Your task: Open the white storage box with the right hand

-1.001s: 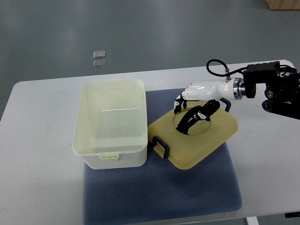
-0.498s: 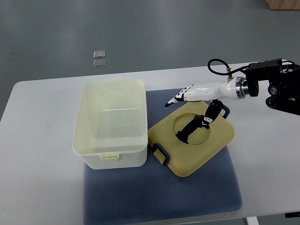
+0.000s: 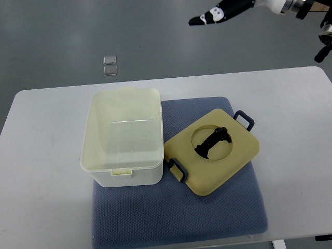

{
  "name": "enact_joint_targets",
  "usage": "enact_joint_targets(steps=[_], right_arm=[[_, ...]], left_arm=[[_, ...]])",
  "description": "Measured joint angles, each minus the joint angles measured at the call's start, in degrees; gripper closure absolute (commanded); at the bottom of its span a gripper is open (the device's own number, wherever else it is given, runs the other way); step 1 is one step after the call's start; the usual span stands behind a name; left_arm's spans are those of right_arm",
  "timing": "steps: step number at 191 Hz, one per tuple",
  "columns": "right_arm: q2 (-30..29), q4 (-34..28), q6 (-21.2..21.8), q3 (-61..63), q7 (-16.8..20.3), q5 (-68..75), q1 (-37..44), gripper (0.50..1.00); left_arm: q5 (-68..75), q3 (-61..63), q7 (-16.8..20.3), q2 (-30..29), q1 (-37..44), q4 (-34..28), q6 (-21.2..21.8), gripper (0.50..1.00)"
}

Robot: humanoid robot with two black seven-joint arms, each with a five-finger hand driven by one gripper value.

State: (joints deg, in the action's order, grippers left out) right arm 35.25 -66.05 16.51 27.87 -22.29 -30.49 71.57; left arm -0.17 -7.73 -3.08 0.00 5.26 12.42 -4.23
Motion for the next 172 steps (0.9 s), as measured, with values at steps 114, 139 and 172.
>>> enact_joint_targets(steps=[114, 139, 172], right_arm=[[-17.2, 14.3, -7.5, 12.5, 3.3, 47.9, -23.1, 0.570], [-19.5, 18.7, -1.9, 12.5, 2.9, 47.9, -25.0, 0.570], [-20.8, 23.6, 1.6, 12.5, 2.8, 48.3, -25.8, 0.570]], left_arm=[[0.1, 0.0, 0.0, 0.0, 0.0, 0.1, 0.0, 0.500], [0.1, 0.0, 0.0, 0.0, 0.0, 0.1, 0.0, 0.500], [0.1, 0.0, 0.0, 0.0, 0.0, 0.1, 0.0, 0.500]])
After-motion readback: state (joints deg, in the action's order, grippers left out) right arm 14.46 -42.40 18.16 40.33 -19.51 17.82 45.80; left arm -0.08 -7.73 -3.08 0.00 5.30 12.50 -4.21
